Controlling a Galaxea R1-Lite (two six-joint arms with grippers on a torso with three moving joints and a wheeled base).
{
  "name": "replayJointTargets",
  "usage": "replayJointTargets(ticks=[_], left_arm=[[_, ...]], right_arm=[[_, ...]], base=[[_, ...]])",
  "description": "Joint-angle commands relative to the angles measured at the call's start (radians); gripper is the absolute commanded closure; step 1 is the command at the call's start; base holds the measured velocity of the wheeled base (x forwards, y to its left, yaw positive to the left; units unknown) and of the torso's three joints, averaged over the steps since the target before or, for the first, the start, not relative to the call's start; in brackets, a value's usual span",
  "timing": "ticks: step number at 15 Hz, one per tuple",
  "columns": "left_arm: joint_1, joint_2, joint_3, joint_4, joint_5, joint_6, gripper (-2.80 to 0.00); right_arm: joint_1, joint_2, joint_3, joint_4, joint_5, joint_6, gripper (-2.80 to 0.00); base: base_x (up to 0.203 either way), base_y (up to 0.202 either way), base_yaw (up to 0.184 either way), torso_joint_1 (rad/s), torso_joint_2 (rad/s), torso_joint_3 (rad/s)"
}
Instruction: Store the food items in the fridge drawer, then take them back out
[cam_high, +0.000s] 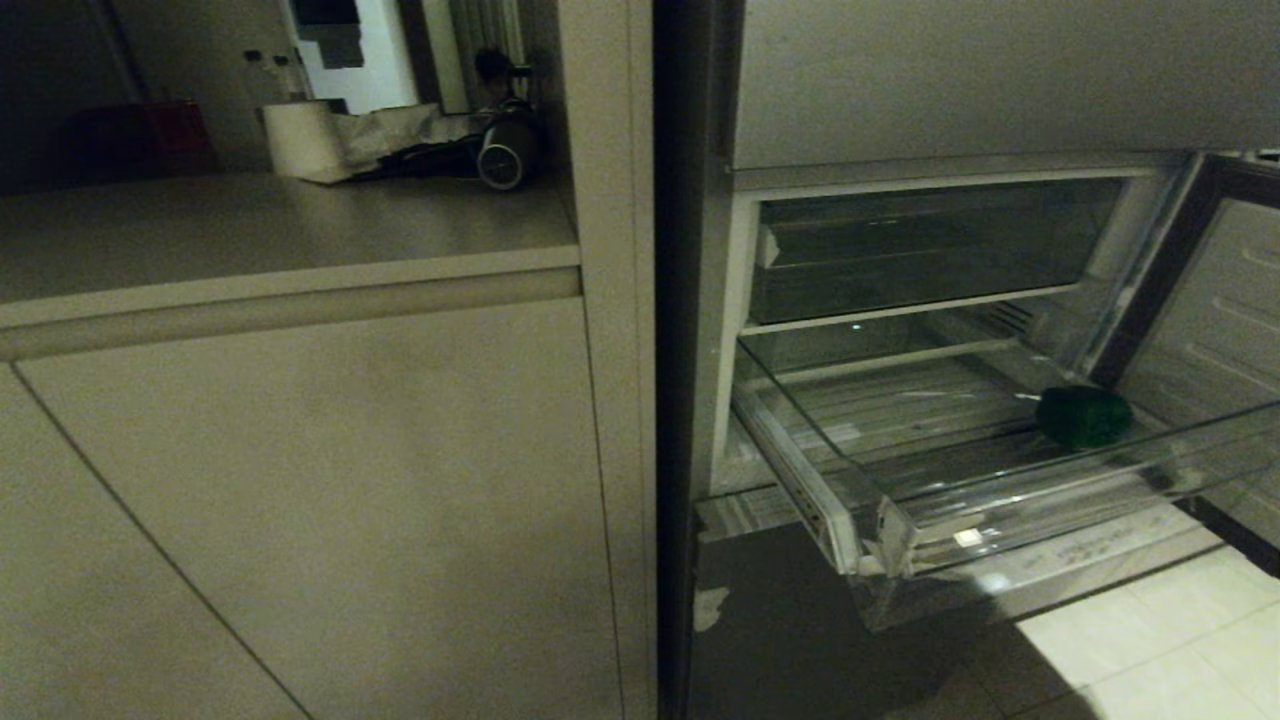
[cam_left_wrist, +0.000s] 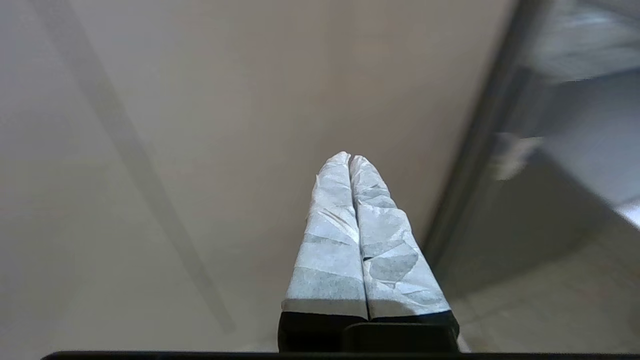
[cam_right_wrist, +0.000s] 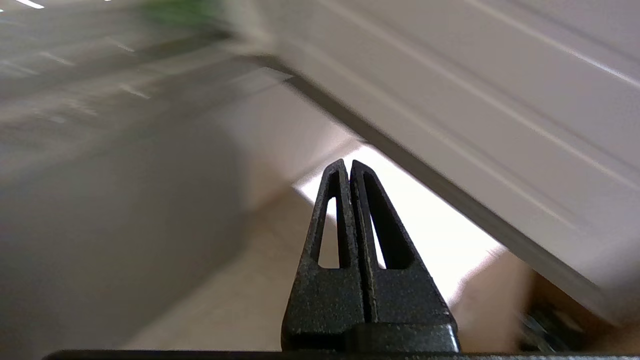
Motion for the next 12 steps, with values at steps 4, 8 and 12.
replayJointTargets(ticks=[4,8,12], left_arm=[[0.0,0.001,0.0,0.0,0.001,0.0,0.0],[0.0,0.001,0.0,0.0,0.001,0.0,0.0],[0.0,0.001,0.0,0.0,0.001,0.0,0.0]], right_arm=[[-0.066,0.012,-0.002,0.039,0.01,-0.002,0.0],[-0.08,0.006,0.01,0.039,0.007,-0.001,0.0],[-0.094,0.003,0.017,0.039,0.007,0.0,0.0]], base=[[0.0,0.006,-0.176,0.003,0.0,0.004],[0.002,0.008,-0.178,0.003,0.0,0.002],[0.003,0.008,-0.179,0.003,0.0,0.001]])
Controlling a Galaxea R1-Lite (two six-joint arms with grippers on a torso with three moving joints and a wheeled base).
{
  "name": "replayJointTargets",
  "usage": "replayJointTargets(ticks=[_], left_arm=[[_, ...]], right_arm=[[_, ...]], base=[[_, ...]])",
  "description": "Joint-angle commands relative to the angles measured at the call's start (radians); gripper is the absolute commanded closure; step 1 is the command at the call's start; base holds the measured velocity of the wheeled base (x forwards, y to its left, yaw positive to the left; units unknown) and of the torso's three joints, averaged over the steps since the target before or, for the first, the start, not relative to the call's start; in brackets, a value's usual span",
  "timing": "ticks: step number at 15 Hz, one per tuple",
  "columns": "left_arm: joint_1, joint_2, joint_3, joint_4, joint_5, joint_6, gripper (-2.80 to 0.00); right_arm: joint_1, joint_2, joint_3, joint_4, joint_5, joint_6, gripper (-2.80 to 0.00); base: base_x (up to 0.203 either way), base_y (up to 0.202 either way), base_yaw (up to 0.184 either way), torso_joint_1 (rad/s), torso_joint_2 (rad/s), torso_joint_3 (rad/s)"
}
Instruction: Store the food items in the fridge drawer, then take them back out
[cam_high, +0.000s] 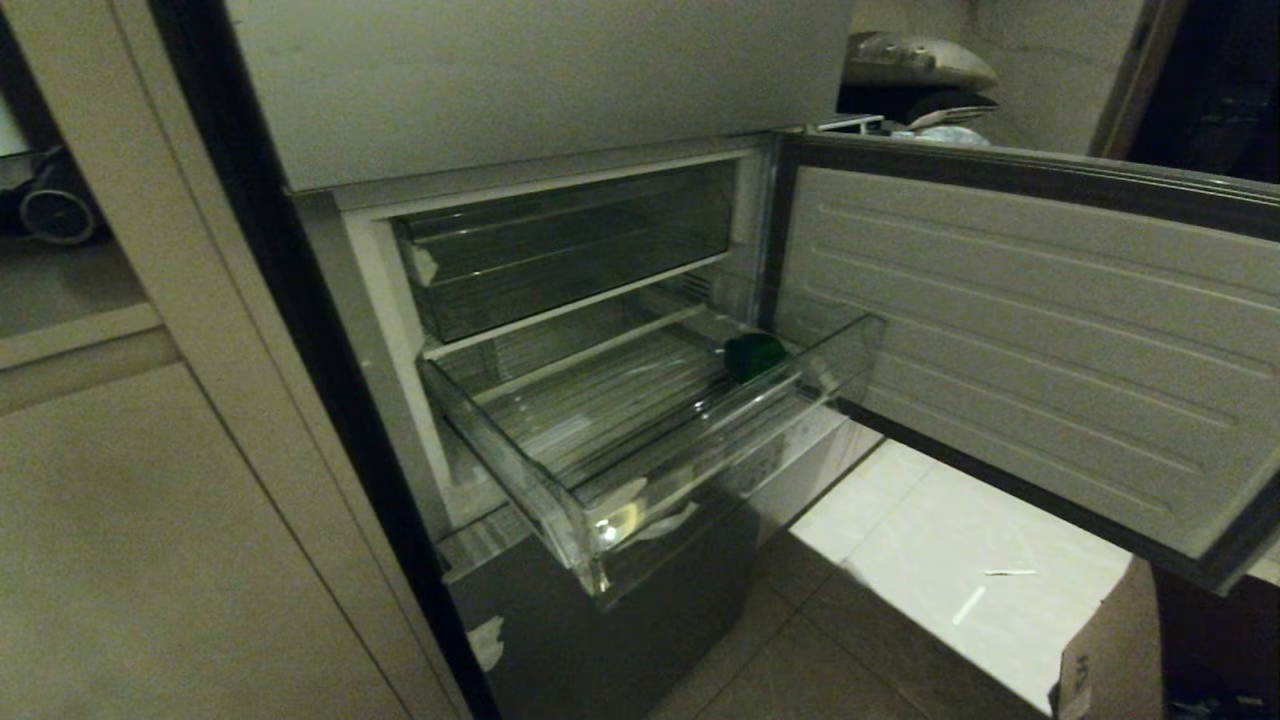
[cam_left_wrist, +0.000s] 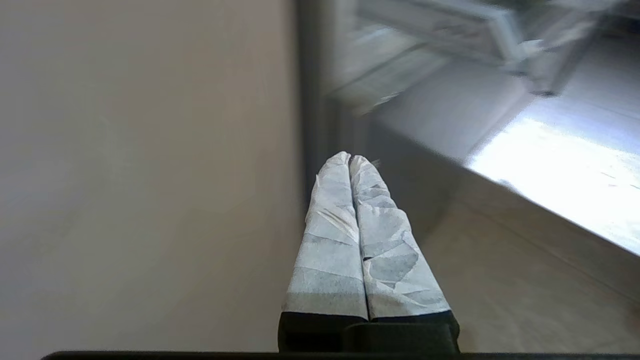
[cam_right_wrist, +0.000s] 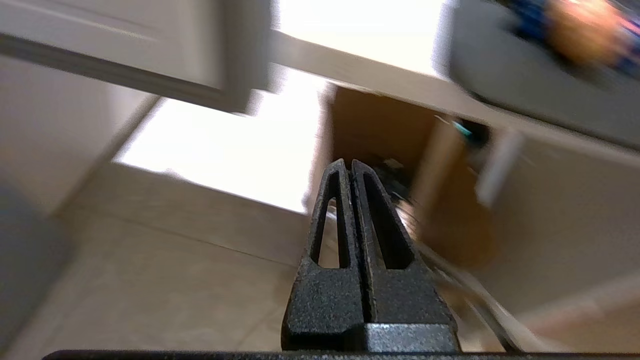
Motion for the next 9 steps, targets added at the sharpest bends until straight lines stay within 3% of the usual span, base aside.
replayJointTargets(ticks=[1,9], left_arm=[[0.0,0.001,0.0,0.0,0.0,0.0,0.0],[0.0,0.001,0.0,0.0,0.0,0.0,0.0]], right_arm=[[-0.003,0.002,0.001,-0.004,0.002,-0.001,0.0],[-0.003,-0.001,0.017,-0.006,0.004,0.01,0.0]], base=[[0.003,0.009,-0.178,-0.001,0.0,0.002],[0.002,0.007,-0.172,0.004,0.0,0.004]])
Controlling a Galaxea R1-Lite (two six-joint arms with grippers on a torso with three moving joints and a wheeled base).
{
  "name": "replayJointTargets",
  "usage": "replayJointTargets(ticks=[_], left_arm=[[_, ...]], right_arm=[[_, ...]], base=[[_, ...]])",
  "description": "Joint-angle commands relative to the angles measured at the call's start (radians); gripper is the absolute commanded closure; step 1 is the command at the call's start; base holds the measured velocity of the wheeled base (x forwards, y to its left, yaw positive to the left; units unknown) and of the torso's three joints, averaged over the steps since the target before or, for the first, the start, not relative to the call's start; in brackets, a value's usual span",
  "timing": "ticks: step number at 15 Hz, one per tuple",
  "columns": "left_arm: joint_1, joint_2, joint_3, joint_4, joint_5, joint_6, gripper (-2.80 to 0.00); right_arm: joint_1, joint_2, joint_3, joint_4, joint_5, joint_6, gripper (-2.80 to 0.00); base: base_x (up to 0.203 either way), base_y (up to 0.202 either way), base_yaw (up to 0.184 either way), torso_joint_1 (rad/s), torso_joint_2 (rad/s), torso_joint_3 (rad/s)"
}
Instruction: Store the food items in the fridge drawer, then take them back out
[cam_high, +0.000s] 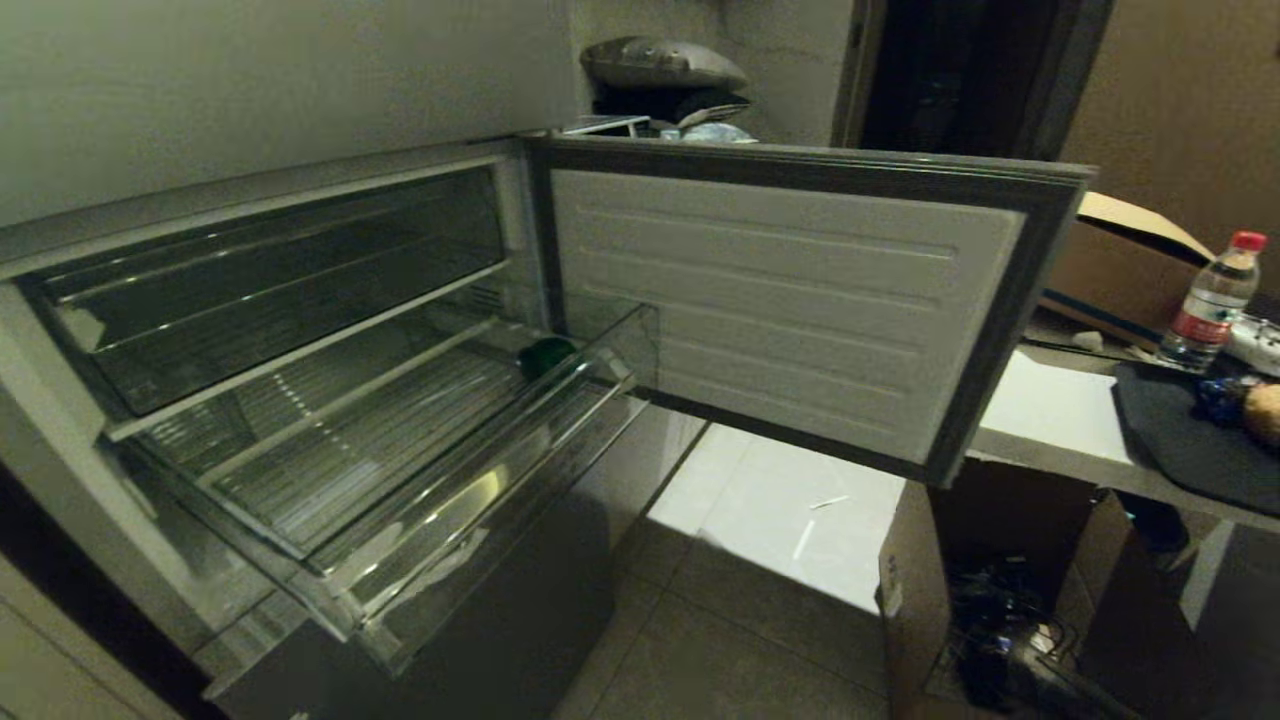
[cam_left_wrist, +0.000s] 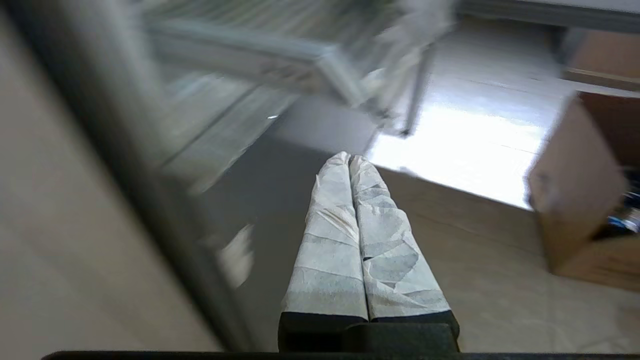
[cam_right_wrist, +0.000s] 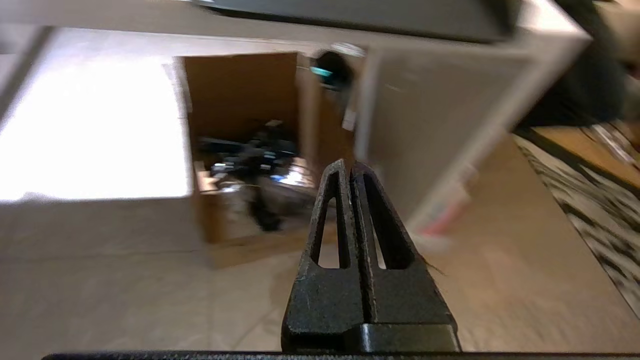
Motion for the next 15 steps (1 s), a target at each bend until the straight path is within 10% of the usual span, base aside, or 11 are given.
replayJointTargets(ticks=[1,15], left_arm=[[0.0,0.001,0.0,0.001,0.0,0.0,0.0],[0.0,0.001,0.0,0.001,0.0,0.001,0.0]], right_arm=[[0.001,-0.003,0.008,-0.004,0.007,0.0,0.0],[0.005,-0.036,-0.087,0.184,0.018,0.011,0.0]], base=[[0.0,0.005,-0.128,0.002,0.0,0.002],[0.0,0.0,-0.007,0.0,0.0,0.0]])
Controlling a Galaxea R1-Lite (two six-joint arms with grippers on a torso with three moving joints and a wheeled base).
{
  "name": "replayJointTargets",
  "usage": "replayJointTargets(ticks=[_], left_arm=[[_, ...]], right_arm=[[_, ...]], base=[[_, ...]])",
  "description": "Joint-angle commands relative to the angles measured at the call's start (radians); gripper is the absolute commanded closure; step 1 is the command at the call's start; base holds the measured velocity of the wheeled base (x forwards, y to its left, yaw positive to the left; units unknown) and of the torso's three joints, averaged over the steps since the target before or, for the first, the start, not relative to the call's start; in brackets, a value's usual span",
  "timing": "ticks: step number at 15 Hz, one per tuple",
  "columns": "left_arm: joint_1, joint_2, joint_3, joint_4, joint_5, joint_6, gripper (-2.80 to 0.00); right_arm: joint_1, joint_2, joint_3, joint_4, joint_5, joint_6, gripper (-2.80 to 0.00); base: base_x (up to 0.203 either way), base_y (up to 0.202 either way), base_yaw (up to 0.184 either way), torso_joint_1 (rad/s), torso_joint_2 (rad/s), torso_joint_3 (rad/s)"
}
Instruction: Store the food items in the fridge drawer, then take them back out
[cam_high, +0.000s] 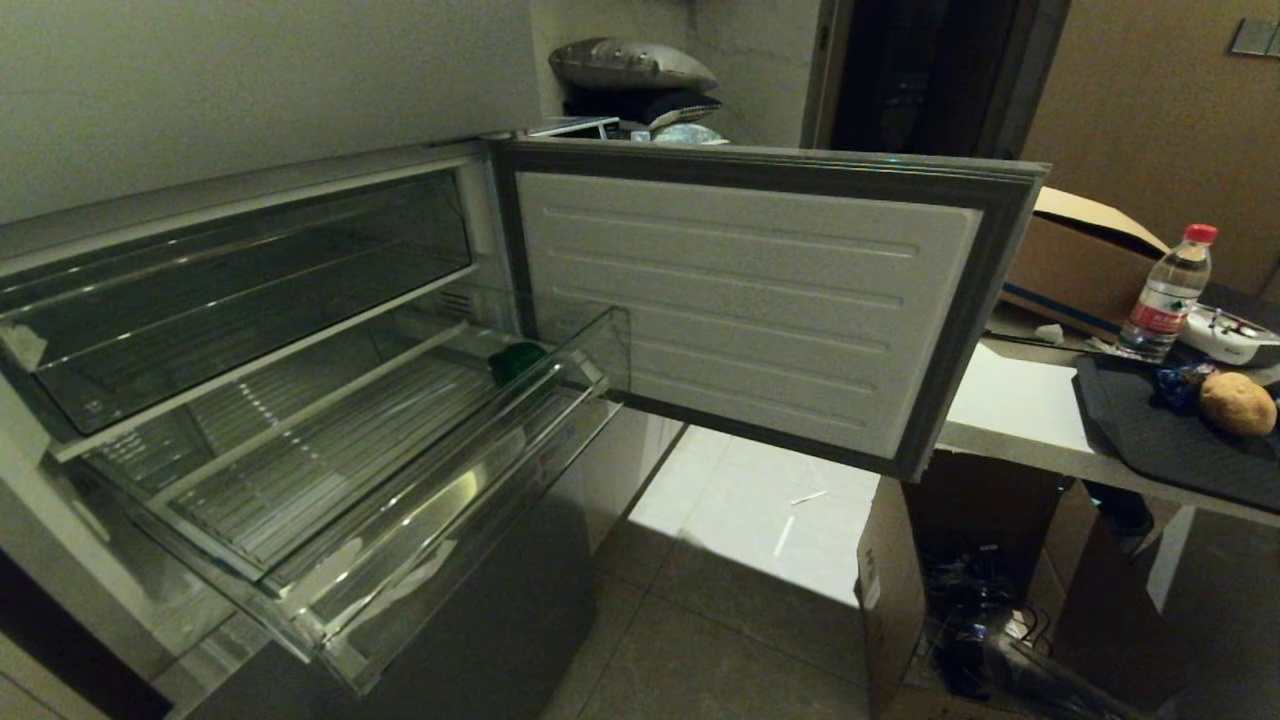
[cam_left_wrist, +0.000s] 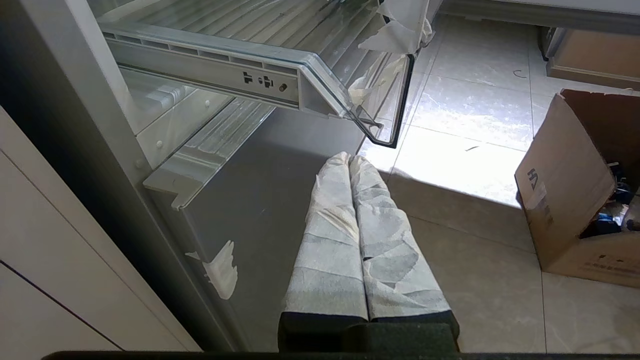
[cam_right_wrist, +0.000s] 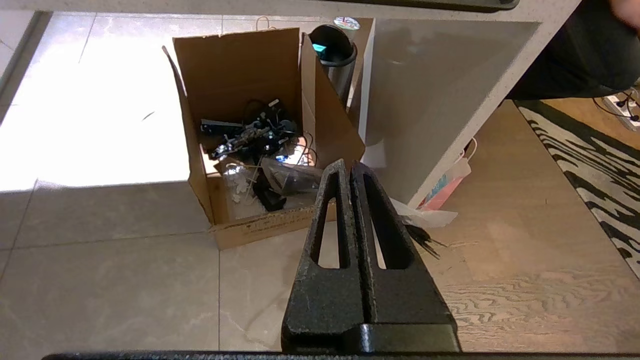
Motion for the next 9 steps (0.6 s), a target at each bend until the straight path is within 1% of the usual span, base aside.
replayJointTargets(ticks=[1,9], left_arm=[[0.0,0.001,0.0,0.0,0.0,-0.001,0.0],[0.0,0.001,0.0,0.0,0.0,-0.001,0.0]], right_arm=[[0.001,0.004,-0.023,0.021,0.002,-0.003,0.0],[0.001,0.004,-0.01,0.023,0.001,-0.005,0.0]], base=[[0.0,0.0,0.0,0.0,0.0,0.0],[0.0,0.0,0.0,0.0,0.0,0.0]])
